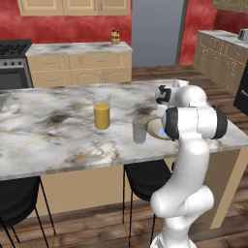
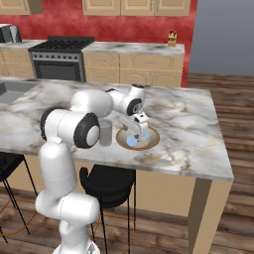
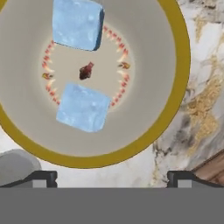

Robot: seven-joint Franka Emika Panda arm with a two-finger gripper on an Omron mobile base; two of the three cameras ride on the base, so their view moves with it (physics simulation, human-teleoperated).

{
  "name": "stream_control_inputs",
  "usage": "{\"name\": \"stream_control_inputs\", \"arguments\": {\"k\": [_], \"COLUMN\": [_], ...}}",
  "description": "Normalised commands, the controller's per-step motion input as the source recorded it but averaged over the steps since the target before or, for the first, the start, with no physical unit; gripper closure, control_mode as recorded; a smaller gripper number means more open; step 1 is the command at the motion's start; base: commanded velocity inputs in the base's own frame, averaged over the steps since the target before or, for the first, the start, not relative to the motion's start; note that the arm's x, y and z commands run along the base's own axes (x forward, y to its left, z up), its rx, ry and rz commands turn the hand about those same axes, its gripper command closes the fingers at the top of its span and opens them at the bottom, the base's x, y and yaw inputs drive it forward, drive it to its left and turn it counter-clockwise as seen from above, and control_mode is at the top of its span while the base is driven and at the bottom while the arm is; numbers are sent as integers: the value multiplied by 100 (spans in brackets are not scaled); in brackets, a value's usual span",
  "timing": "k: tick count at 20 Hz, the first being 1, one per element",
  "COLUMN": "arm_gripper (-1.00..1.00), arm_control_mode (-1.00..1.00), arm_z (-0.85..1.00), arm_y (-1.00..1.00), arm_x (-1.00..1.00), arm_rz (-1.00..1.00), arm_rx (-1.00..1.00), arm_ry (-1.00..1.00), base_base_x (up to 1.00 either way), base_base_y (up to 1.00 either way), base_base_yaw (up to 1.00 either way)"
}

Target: There are two ice cubes in the ice bowl. Place both ice cubes in the glass cup.

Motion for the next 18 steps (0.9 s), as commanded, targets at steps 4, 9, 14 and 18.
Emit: {"name": "stream_control_inputs", "arguments": {"k": [4,9,14,18], "arm_gripper": [-100,-100,-100,-100], "arm_control_mode": [-100,-100,-100,-100], "arm_z": [-42,-32,-25,-32], "arm_y": [0,0,0,0], "arm_x": [30,21,30,8], "arm_rz": [-1,-1,-2,0], "arm_rx": [0,0,0,0], "arm_ry": [13,3,0,0], "base_base_x": [0,0,0,0], "base_base_y": [0,0,0,0], "base_base_yaw": [0,0,0,0]}}
